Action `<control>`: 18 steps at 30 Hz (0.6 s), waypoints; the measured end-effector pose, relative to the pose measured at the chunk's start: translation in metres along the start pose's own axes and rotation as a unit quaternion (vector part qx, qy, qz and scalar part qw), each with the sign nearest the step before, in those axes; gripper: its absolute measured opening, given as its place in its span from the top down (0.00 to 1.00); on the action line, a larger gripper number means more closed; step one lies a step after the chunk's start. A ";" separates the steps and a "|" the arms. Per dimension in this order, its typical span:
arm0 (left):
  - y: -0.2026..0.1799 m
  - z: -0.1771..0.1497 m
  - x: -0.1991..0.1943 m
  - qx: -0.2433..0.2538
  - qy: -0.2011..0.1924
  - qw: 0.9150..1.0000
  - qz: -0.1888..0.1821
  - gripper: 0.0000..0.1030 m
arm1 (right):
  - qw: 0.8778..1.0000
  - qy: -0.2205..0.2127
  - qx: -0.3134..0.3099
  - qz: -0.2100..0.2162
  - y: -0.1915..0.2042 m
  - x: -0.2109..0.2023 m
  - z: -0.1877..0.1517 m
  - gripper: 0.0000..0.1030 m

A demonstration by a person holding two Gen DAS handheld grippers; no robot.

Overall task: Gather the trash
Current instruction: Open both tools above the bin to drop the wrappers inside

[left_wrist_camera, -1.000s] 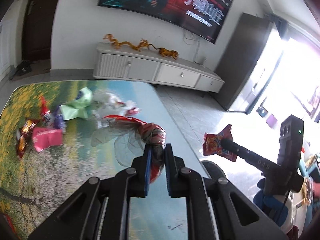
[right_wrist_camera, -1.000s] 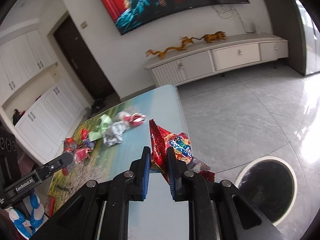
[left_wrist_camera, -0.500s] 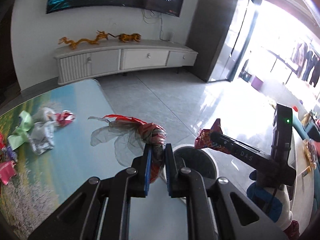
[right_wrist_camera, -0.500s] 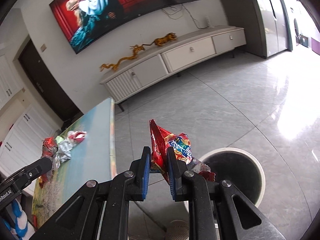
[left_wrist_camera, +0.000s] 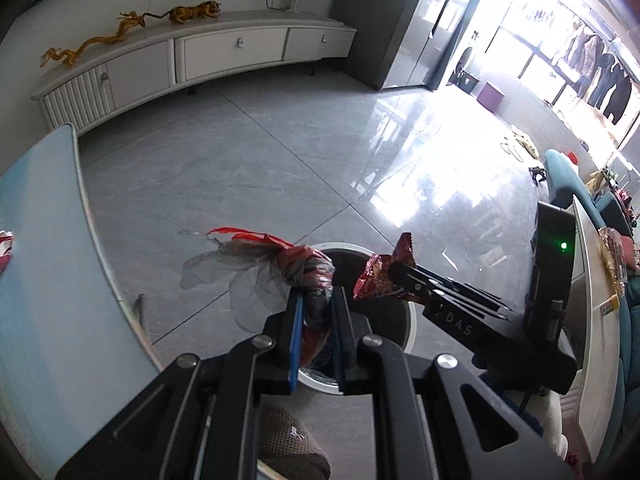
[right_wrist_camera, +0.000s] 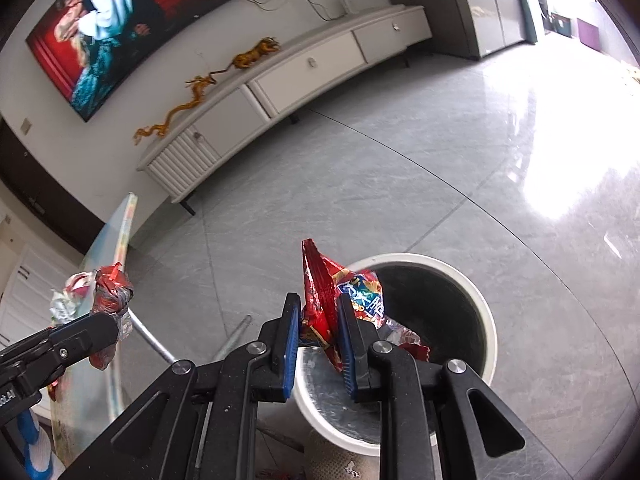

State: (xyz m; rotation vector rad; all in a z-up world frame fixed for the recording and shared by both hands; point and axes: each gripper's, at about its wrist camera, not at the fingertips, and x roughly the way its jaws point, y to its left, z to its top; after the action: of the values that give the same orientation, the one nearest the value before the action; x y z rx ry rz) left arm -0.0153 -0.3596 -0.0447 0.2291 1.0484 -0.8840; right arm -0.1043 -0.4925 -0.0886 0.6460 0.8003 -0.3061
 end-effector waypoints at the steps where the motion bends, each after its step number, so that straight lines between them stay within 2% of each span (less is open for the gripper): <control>1: -0.003 0.001 0.007 0.001 0.006 1.000 -0.005 0.87 | 1.000 0.003 0.005 -0.003 -0.005 0.003 0.000 0.81; 3: -0.011 0.004 0.021 0.002 0.018 1.000 -0.019 0.87 | 1.000 0.011 0.014 -0.009 -0.014 0.009 -0.001 0.78; 5: -0.015 0.006 0.032 -0.002 0.029 0.999 -0.033 0.82 | 0.999 0.018 0.020 -0.019 -0.021 0.013 -0.003 0.68; 7: -0.019 0.009 0.040 -0.006 0.036 0.998 -0.046 0.64 | 0.999 0.022 0.026 -0.027 -0.027 0.016 -0.004 0.63; 9: -0.020 0.010 0.045 -0.010 0.036 0.998 -0.049 0.55 | 0.999 0.025 0.029 -0.032 -0.032 0.016 -0.005 0.61; 12: -0.017 0.013 0.046 -0.011 0.038 0.998 -0.049 0.55 | 0.998 0.025 0.033 -0.037 -0.035 0.015 -0.005 0.60; 18: -0.003 0.011 0.020 -0.013 0.013 0.999 -0.029 0.55 | 0.999 0.017 0.032 -0.038 -0.030 0.006 -0.002 0.59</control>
State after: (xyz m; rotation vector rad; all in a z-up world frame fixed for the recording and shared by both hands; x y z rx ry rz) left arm -0.0060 -0.3778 -0.0553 0.1885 1.0948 -0.9212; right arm -0.1160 -0.5139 -0.1068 0.6831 0.8520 -0.3917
